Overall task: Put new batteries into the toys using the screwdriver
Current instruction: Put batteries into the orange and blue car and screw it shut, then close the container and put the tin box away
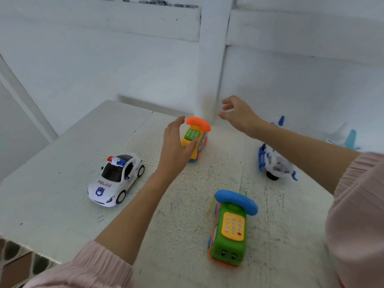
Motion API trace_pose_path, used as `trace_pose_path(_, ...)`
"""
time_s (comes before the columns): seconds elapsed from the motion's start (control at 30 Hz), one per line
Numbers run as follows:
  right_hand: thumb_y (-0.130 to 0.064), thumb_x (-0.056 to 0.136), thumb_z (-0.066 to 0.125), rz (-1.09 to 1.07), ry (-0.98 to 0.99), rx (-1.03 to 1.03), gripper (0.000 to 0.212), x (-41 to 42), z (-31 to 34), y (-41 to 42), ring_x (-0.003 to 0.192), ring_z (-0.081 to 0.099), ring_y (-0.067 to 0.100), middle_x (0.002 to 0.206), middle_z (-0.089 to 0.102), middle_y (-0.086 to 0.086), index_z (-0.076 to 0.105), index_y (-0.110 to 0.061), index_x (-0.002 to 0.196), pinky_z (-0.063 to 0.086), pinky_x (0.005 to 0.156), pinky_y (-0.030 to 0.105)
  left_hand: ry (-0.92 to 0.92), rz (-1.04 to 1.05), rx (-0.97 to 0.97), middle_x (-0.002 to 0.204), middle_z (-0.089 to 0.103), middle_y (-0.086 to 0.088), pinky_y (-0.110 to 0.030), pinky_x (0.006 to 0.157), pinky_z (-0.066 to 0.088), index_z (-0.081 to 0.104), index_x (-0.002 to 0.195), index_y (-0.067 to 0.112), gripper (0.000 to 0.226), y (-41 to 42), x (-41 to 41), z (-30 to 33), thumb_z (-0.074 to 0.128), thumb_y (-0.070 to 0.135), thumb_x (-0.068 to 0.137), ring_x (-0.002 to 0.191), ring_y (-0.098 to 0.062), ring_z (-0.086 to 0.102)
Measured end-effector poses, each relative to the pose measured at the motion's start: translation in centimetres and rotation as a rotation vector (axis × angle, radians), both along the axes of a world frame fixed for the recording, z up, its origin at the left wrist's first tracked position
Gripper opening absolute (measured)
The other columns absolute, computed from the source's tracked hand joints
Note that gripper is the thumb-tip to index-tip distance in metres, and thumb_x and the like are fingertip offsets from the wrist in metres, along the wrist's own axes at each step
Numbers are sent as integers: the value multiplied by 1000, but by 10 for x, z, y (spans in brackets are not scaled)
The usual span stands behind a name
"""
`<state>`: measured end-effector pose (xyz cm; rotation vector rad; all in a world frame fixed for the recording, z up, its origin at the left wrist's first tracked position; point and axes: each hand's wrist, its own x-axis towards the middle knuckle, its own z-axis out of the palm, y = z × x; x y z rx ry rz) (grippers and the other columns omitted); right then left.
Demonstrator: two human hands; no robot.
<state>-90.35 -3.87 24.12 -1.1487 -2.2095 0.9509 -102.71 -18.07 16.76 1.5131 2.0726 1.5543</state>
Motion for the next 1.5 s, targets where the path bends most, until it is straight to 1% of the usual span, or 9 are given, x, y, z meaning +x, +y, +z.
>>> trace_pose_path(0.2,-14,89,58,49,-65,7,31,71,57,-9,89,58,19,105,61,13,50,-4,117,45,68,26,37,-100,152,121,61,-1,-19,93,40,55,126,8,39,3,64,58,62,8,88,111,-8,52)
trace_pose_path(0.43,-9,90,55,-15,-111,77,10,222,77,-38,68,63,15,85,66,8,61,-3,96,50,63,26,54,-248,255,112,65,0,-14,84,44,59,119,10,30,2,185,83,59,6,89,104,-10,58)
trace_pose_path(0.57,-6,89,54,-110,-164,137,8,325,63,-51,69,64,19,81,67,8,62,-4,90,53,66,31,84,-317,273,112,65,0,-22,91,45,59,119,9,30,1,277,86,58,8,90,103,-11,58)
trace_pose_path(0.7,-2,86,56,-160,-149,132,8,430,37,-73,61,61,12,77,67,7,63,-7,87,51,59,22,91,-377,315,109,67,-3,-19,85,46,60,117,7,30,-2,369,87,58,9,88,100,-11,60)
trace_pose_path(0.8,-1,81,63,-99,-166,132,8,485,-2,-102,51,54,-2,69,63,0,66,-8,84,43,55,10,80,-396,297,105,68,0,-27,83,52,62,114,9,27,-6,420,81,57,10,87,95,-10,62)
trace_pose_path(0.93,-15,82,67,39,-259,131,18,509,-61,-143,60,48,-2,73,56,-9,66,-10,99,39,64,13,50,-392,177,96,68,4,-31,83,53,63,112,10,23,-22,459,62,59,9,89,89,-7,63)
trace_pose_path(1.07,-36,85,63,164,-382,159,44,508,-91,-165,82,46,11,103,54,1,51,-17,123,43,81,28,92,-374,37,94,70,-1,-32,90,51,63,112,9,22,-39,471,48,58,7,91,89,-11,64)
trace_pose_path(1.2,-27,86,60,194,-452,190,42,494,-104,-167,102,50,22,114,51,7,50,-12,124,42,85,33,102,-366,-81,91,70,1,-34,90,51,64,110,12,21,-52,464,38,56,7,92,89,-13,65)
trace_pose_path(1.5,-10,82,63,-43,-158,292,18,532,-54,-124,78,50,16,88,57,3,66,-11,99,43,75,32,33,-312,7,96,67,7,-13,79,48,62,113,15,23,-39,473,47,56,7,92,88,-1,61)
